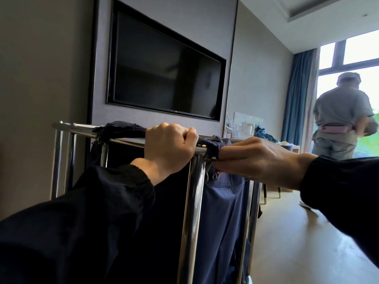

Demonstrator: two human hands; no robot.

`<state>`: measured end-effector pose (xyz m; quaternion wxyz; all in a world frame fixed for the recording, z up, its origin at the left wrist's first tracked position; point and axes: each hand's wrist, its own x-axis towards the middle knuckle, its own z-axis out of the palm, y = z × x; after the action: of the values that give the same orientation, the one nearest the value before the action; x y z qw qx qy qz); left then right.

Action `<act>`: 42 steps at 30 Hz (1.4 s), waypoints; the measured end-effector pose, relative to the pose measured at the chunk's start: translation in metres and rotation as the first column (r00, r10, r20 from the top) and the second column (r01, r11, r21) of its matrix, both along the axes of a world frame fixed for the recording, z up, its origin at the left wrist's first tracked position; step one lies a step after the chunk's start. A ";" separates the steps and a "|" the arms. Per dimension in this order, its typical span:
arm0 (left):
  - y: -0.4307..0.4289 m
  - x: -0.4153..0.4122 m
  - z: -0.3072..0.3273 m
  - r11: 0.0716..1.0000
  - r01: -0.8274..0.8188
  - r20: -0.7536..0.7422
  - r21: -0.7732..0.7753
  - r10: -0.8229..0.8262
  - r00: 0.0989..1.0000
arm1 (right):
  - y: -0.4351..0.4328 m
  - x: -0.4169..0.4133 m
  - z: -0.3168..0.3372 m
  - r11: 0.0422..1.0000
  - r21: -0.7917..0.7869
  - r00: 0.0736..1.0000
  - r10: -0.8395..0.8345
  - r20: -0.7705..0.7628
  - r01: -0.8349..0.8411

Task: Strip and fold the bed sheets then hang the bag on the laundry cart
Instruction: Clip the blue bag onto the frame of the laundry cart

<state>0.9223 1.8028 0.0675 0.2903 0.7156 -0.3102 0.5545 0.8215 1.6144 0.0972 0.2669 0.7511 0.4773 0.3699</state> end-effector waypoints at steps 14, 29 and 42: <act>0.002 -0.006 0.007 0.993 0.008 -0.032 0.121 -0.004 0.999 | -0.001 -0.020 -0.010 0.999 0.031 0.999 0.037 0.010 -0.037; 0.006 -0.003 0.021 0.970 0.201 -0.268 0.139 -0.158 0.950 | 0.038 0.030 -0.015 0.245 0.969 0.991 0.126 -0.042 0.010; -0.018 -0.016 0.026 0.956 0.068 -0.234 -0.286 -0.139 0.962 | 0.062 0.054 -0.027 -0.112 0.973 0.961 0.172 0.217 -0.200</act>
<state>0.9065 1.7843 0.0939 0.4528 0.7154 -0.2281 0.4807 0.8751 1.6760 0.0705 -0.4195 0.6257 0.1491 0.6405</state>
